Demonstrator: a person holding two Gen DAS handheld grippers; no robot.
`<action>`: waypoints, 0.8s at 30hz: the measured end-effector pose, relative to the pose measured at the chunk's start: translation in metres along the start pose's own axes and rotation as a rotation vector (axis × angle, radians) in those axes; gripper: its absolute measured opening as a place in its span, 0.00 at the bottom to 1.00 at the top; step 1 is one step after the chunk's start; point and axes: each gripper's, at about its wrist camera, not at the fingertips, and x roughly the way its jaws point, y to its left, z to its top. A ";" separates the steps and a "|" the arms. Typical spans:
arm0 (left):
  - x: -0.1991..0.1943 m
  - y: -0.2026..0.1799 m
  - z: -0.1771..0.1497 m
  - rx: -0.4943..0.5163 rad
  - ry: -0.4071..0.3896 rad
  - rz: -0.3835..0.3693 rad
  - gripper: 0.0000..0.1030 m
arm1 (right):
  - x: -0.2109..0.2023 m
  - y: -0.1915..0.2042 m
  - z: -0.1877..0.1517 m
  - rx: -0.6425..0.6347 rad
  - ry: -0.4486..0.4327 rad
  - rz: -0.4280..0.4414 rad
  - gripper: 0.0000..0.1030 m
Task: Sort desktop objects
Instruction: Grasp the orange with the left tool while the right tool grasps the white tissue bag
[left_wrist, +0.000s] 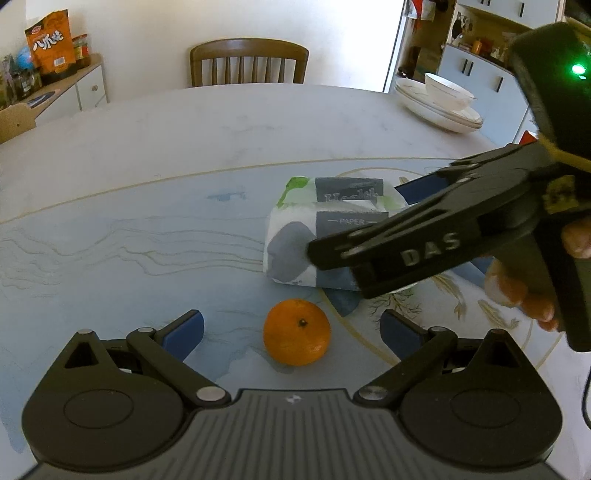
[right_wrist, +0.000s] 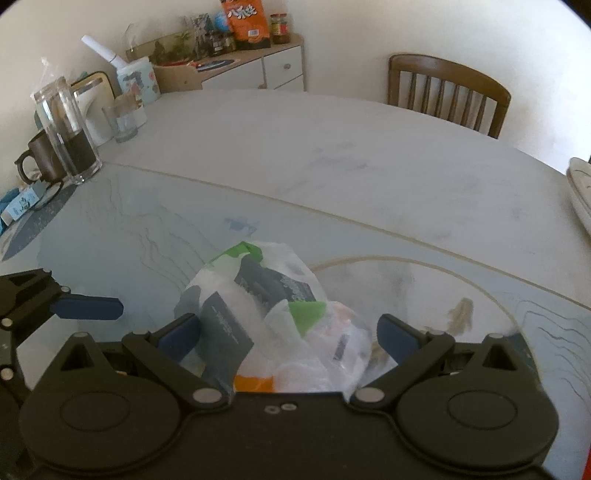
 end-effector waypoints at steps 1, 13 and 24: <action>0.001 0.000 0.000 0.002 -0.001 0.000 0.98 | 0.003 0.000 0.000 -0.001 0.005 0.003 0.99; 0.003 -0.007 -0.001 0.033 -0.011 0.025 0.88 | 0.014 0.010 -0.002 -0.068 0.025 -0.011 0.99; 0.001 -0.019 0.000 0.075 -0.011 0.068 0.59 | 0.009 0.003 -0.001 -0.045 0.020 -0.047 0.81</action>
